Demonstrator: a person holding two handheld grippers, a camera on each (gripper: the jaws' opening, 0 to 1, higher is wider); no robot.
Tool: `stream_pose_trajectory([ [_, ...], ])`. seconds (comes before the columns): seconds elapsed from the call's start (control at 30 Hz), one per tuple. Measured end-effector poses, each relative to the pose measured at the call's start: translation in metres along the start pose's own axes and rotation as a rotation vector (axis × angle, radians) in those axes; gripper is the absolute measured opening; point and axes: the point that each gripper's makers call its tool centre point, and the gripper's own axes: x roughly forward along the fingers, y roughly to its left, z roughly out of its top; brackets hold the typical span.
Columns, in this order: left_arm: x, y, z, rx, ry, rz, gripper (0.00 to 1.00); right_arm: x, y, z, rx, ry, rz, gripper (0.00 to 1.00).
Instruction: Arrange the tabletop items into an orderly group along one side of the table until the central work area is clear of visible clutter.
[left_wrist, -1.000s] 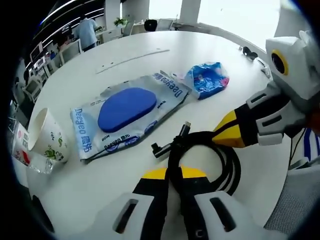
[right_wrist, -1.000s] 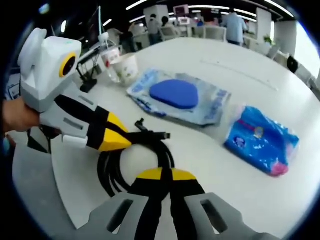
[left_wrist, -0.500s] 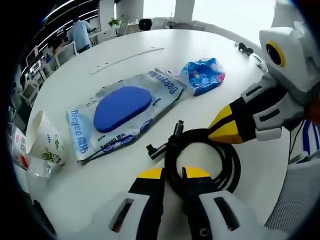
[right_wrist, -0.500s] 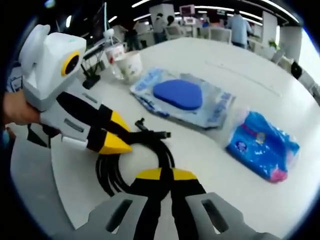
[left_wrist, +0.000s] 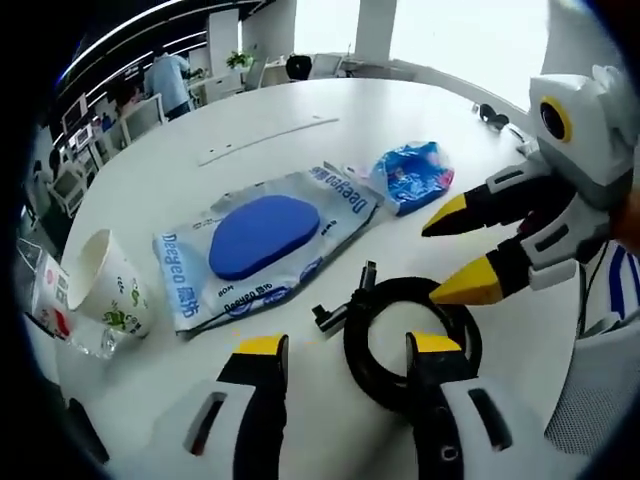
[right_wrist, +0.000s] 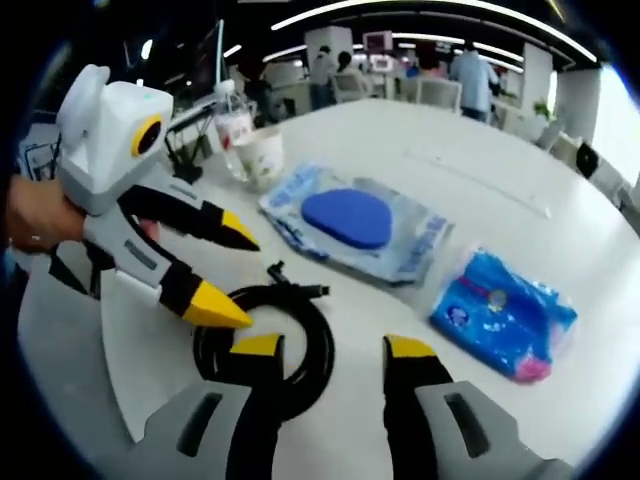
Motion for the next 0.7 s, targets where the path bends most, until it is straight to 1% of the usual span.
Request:
stream_pose_trajectory([
  [0.03, -0.003, 0.002, 0.004, 0.017, -0.020, 0.009, 0.53, -0.001, -0.001, 0.002, -0.008, -0.008, -0.002, 0.40],
  [0.13, -0.009, 0.004, 0.008, 0.035, -0.031, 0.019, 0.53, -0.008, -0.004, 0.008, -0.027, -0.030, -0.012, 0.45],
  [0.27, -0.018, 0.009, 0.017, 0.046, -0.073, 0.039, 0.59, -0.016, -0.004, 0.016, -0.043, -0.064, -0.017, 0.52],
  [0.3, -0.019, 0.010, 0.018, 0.047, -0.076, 0.042, 0.60, -0.018, -0.004, 0.018, -0.049, -0.069, -0.017, 0.53],
  [0.37, -0.021, 0.009, 0.017, 0.051, -0.071, 0.034, 0.59, -0.019, -0.003, 0.019, -0.054, -0.074, -0.014, 0.55],
  [0.4, -0.022, 0.008, 0.017, 0.055, -0.077, 0.035, 0.59, -0.020, -0.002, 0.019, -0.058, -0.077, -0.012, 0.57],
  [0.53, -0.027, 0.007, 0.017, 0.061, -0.083, 0.037, 0.65, -0.024, 0.001, 0.022, -0.075, -0.089, -0.006, 0.62],
  [0.63, -0.033, 0.005, 0.019, 0.068, -0.104, 0.032, 0.68, -0.029, 0.001, 0.024, -0.078, -0.100, -0.006, 0.65],
  [0.7, -0.036, 0.005, 0.019, 0.064, -0.108, 0.034, 0.71, -0.032, 0.003, 0.025, -0.077, -0.109, -0.004, 0.69],
])
